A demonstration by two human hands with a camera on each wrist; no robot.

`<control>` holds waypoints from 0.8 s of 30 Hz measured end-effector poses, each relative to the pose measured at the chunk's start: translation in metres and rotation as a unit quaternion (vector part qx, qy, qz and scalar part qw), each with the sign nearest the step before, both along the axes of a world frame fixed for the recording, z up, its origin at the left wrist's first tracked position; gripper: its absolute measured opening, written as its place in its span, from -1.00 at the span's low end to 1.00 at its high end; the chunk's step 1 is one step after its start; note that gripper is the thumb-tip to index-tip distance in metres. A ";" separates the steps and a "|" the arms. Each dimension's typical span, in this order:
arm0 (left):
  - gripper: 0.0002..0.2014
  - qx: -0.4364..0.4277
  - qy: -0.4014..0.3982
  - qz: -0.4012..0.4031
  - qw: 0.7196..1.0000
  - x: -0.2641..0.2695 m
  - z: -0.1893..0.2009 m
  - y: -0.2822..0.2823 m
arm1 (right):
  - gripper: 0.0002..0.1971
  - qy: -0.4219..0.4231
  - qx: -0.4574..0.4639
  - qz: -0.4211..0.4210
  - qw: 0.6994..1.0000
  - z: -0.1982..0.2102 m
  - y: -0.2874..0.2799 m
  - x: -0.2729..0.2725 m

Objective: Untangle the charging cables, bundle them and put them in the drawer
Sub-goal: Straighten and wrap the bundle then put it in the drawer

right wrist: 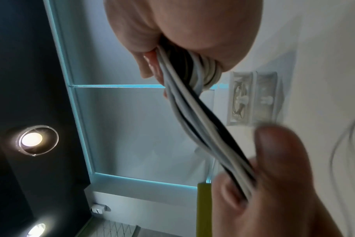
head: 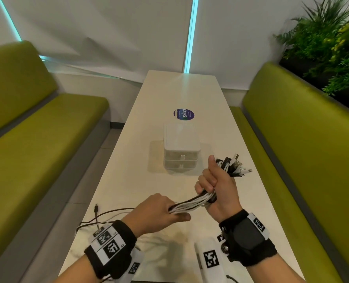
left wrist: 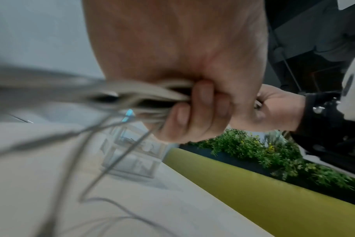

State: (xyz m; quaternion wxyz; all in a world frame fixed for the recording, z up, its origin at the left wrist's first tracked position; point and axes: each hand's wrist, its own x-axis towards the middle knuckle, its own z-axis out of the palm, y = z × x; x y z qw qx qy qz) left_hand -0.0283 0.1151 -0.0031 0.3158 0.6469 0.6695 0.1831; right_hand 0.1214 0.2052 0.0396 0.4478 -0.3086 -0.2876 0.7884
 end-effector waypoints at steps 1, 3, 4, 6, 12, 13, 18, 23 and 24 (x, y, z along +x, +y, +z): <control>-0.45 0.000 0.014 0.012 1.000 -0.009 0.000 -0.001 | -0.53 0.003 0.009 0.002 1.000 0.003 0.003 0.002; -0.41 0.004 0.031 0.036 0.999 -0.026 0.000 -0.002 | -0.58 -0.025 0.059 -0.005 0.998 0.007 0.009 0.006; -0.41 0.015 0.045 0.034 0.998 -0.031 0.000 -0.003 | -0.61 -0.051 0.095 -0.009 0.994 0.008 0.010 0.007; -0.44 0.046 0.062 0.015 0.997 -0.036 0.002 -0.004 | -0.64 -0.104 0.170 -0.007 0.980 0.007 0.011 0.006; -0.40 0.062 0.047 -0.034 0.996 -0.034 0.008 -0.005 | -0.66 -0.287 0.322 -0.003 0.902 0.008 0.012 0.005; -0.40 0.054 0.056 -0.041 0.996 -0.033 0.009 -0.005 | -0.67 -0.285 0.321 0.000 0.903 0.008 0.012 0.006; -0.53 0.034 0.014 -0.109 0.993 -0.009 0.013 0.002 | -0.61 -0.230 0.292 0.022 0.928 0.007 0.003 0.001; -0.78 0.035 -0.070 -0.110 0.991 0.019 0.016 0.006 | -0.70 -0.118 0.165 0.044 0.978 0.009 0.004 0.005; -0.76 0.054 -0.039 -0.119 0.991 0.018 0.015 0.007 | -0.75 -0.077 0.135 0.063 0.986 0.009 0.005 0.007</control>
